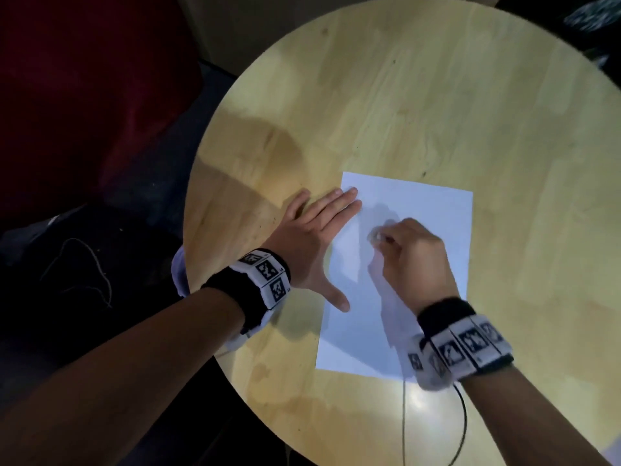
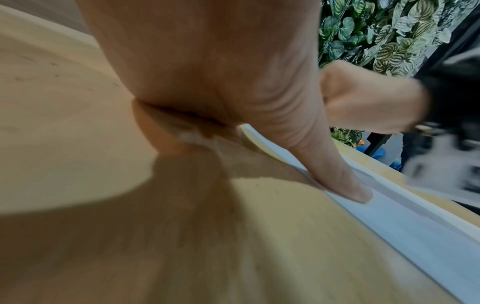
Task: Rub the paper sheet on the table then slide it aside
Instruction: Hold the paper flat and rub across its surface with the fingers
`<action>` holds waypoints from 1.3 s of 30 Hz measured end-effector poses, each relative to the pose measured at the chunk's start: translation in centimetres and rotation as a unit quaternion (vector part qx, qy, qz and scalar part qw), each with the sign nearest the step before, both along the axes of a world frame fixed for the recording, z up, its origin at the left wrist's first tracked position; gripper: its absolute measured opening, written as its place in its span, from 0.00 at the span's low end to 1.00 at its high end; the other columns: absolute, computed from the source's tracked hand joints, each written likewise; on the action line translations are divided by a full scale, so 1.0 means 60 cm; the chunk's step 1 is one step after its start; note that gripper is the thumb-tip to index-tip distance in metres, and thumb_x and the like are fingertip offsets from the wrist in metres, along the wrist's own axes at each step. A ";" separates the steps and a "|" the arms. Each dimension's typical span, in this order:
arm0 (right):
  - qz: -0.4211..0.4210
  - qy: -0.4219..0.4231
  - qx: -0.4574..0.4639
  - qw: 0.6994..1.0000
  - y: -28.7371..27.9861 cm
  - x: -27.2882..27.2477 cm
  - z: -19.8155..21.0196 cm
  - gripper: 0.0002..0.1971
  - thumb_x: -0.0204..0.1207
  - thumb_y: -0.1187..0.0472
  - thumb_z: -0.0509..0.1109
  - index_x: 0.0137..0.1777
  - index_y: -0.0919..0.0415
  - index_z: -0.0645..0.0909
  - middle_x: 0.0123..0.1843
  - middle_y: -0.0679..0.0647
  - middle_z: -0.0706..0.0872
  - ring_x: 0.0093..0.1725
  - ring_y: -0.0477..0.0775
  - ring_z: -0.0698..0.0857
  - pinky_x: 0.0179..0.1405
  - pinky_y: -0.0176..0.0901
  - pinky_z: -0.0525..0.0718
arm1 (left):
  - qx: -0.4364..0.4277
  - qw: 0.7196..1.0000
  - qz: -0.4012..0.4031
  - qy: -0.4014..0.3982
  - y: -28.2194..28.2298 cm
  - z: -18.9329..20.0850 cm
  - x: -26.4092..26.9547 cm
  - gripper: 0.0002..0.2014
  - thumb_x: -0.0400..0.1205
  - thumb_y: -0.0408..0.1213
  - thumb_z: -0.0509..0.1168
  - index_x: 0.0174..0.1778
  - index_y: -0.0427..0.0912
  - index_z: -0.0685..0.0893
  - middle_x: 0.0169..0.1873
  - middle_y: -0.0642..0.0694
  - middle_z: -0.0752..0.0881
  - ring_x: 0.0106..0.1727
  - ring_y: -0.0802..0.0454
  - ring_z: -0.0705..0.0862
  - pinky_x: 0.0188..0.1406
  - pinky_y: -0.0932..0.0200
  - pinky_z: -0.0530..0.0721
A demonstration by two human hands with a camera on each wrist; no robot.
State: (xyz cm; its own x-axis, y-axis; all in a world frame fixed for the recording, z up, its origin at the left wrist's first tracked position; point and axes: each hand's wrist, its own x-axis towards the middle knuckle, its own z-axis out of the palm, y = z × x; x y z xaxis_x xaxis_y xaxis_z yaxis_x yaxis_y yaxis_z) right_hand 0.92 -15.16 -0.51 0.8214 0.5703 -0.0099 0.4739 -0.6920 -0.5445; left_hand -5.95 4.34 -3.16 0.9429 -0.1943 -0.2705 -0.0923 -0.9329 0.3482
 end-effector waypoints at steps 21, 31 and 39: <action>0.000 0.135 0.100 0.986 -0.093 -0.013 -0.002 0.14 0.83 0.64 0.65 0.68 0.52 0.77 0.69 0.49 0.83 0.79 0.43 0.68 0.82 0.58 0.58 | -0.036 0.992 0.121 0.002 -0.078 0.069 -0.199 0.49 0.83 0.76 0.49 0.81 0.32 0.73 0.79 0.36 0.74 0.82 0.39 0.72 0.84 0.34 0.57; 0.088 0.203 0.108 0.969 -0.029 0.085 -0.003 0.09 0.80 0.68 0.70 0.59 0.61 0.83 0.61 0.50 0.88 0.72 0.35 0.75 0.72 0.35 0.74 | -0.062 0.998 0.026 -0.001 0.056 0.031 0.026 0.57 0.71 0.74 0.70 0.90 0.48 0.57 0.90 0.51 0.51 0.90 0.55 0.46 0.88 0.55 0.45; 0.110 0.039 0.055 0.992 0.051 0.073 0.015 0.03 0.75 0.62 0.74 0.47 0.57 0.88 0.44 0.52 0.84 0.42 0.49 0.83 0.46 0.44 0.83 | -0.005 0.996 0.091 0.002 0.047 -0.005 0.009 0.73 0.58 0.88 0.60 0.91 0.45 0.44 0.90 0.52 0.40 0.90 0.55 0.37 0.88 0.49 0.35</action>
State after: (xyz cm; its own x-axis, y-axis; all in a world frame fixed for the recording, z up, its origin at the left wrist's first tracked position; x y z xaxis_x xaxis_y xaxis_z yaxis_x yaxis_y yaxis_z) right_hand 5.28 -12.12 0.42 0.6766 0.7363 0.0035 0.5596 -0.5112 -0.6524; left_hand -5.41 7.15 -3.44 0.9617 -0.0235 -0.2732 0.0787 -0.9308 0.3571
